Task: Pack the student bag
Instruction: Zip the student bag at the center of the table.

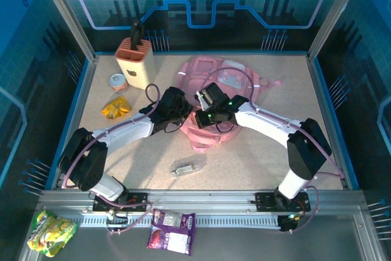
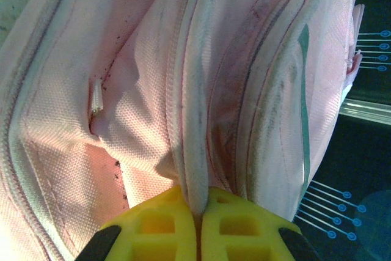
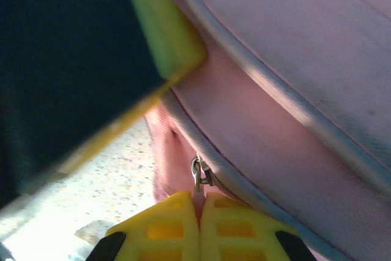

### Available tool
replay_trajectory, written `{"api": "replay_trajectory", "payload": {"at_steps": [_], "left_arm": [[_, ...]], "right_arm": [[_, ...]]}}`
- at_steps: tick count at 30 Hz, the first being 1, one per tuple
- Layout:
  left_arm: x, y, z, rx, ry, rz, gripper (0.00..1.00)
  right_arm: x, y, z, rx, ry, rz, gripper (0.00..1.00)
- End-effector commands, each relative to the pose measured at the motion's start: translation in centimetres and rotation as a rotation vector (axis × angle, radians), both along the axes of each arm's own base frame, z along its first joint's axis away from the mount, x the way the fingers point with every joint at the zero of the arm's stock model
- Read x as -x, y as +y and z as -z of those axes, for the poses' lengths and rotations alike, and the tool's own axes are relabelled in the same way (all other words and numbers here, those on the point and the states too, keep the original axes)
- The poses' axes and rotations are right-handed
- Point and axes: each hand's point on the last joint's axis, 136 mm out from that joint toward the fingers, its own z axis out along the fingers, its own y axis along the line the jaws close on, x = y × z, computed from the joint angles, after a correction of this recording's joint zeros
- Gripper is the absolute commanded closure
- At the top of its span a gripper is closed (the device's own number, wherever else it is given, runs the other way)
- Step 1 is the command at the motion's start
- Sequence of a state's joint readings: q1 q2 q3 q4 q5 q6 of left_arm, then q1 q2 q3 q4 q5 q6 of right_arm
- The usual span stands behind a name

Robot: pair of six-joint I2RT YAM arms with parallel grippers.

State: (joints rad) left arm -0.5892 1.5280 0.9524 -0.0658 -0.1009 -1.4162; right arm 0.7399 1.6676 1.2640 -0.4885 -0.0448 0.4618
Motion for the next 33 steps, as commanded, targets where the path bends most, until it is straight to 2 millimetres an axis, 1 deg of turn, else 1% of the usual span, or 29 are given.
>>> {"api": "replay_trajectory", "payload": {"at_steps": [1, 3, 5, 6, 7, 10, 12, 13, 14, 15, 16, 17, 18, 19, 21, 23, 24, 25, 26, 27, 29, 30, 31, 32, 33], "left_arm": [[0.8, -2.1, -2.4, 0.094, -0.039, 0.052, 1.0], [0.9, -2.2, -2.9, 0.106, -0.054, 0.054, 1.0], [1.0, -2.0, -3.3, 0.098, -0.061, 0.049, 1.0], [1.0, -1.6, -3.4, 0.084, -0.067, 0.042, 1.0], [1.0, -1.0, -3.4, 0.065, -0.062, 0.026, 1.0], [0.5, 0.7, -4.1, 0.046, -0.076, 0.003, 1.0], [0.0, 2.7, -4.3, -0.01, -0.078, -0.029, 1.0], [-0.2, 4.0, -4.1, -0.032, -0.062, -0.052, 1.0], [-0.5, 4.9, -4.1, -0.03, -0.049, -0.063, 1.0], [-0.8, 5.5, -4.2, -0.026, -0.056, -0.069, 1.0], [-1.2, 6.2, -4.3, -0.033, -0.067, -0.076, 1.0], [-1.4, 6.9, -4.0, -0.052, -0.055, -0.086, 1.0], [-1.7, 7.1, -4.0, -0.064, -0.047, -0.083, 1.0], [-2.1, 7.2, -4.0, -0.071, -0.05, -0.068, 1.0], [-3.1, 7.1, -4.0, -0.071, -0.062, -0.04, 1.0], [-4.4, 6.3, -4.2, -0.06, -0.074, 0.017, 1.0], [-5.1, 6.2, -4.6, -0.072, -0.089, 0.042, 1.0], [-5.6, 6.7, -4.8, -0.107, -0.086, 0.05, 1.0], [-5.7, 7.5, -4.6, -0.14, -0.06, 0.049, 1.0], [-5.9, 8.0, -4.8, -0.152, -0.065, 0.054, 1.0], [-5.5, 8.9, -4.8, -0.159, -0.071, 0.054, 1.0], [-5.5, 9.1, -4.9, -0.17, -0.081, 0.07, 1.0], [-5.1, 9.6, -4.5, -0.199, -0.062, 0.083, 1.0], [-5.0, 10.0, -4.2, -0.232, -0.047, 0.098, 1.0], [-5.1, 10.1, -4.1, -0.249, -0.048, 0.115, 1.0]], "right_arm": [[0.8, 3.5, -2.6, -0.124, 0.037, -0.042, 1.0], [0.3, 3.6, -2.6, -0.109, 0.037, -0.027, 1.0], [0.2, 3.5, -2.5, -0.107, 0.037, -0.022, 1.0], [0.3, 3.0, -2.2, -0.085, 0.039, -0.008, 1.0], [0.4, 2.0, -2.0, -0.049, 0.036, 0.015, 1.0], [1.6, -2.3, -0.5, 0.089, 0.039, 0.108, 1.0], [2.7, -5.5, 1.4, 0.167, 0.056, 0.167, 1.0], [3.1, -8.1, 3.0, 0.238, 0.065, 0.209, 1.0], [3.0, -11.0, 4.4, 0.311, 0.067, 0.264, 1.0], [2.9, -13.2, 5.4, 0.35, 0.067, 0.303, 1.0], [2.6, -15.4, 6.3, 0.368, 0.075, 0.343, 1.0], [2.2, -17.0, 6.5, 0.394, 0.063, 0.374, 1.0], [1.9, -17.6, 6.0, 0.415, 0.033, 0.379, 1.0], [1.6, -17.3, 5.1, 0.422, -0.006, 0.364, 1.0], [1.3, -15.1, 3.3, 0.392, -0.069, 0.308, 1.0], [1.3, -12.1, 2.2, 0.327, -0.09, 0.237, 1.0], [1.0, -11.4, 1.9, 0.309, -0.101, 0.222, 1.0], [0.2, -11.5, 1.7, 0.312, -0.116, 0.224, 1.0], [-1.1, -13.1, 1.5, 0.35, -0.128, 0.268, 1.0], [-2.3, -14.7, 1.3, 0.364, -0.144, 0.316, 1.0], [-4.0, -15.8, 0.9, 0.333, -0.183, 0.339, 1.0], [-4.6, -16.5, 0.8, 0.376, -0.196, 0.354, 1.0], [-5.4, -17.4, 0.6, 0.447, -0.226, 0.373, 1.0], [-6.4, -18.3, 0.5, 0.481, -0.245, 0.401, 1.0], [-7.3, -18.6, 0.5, 0.458, -0.252, 0.414, 1.0]]}}
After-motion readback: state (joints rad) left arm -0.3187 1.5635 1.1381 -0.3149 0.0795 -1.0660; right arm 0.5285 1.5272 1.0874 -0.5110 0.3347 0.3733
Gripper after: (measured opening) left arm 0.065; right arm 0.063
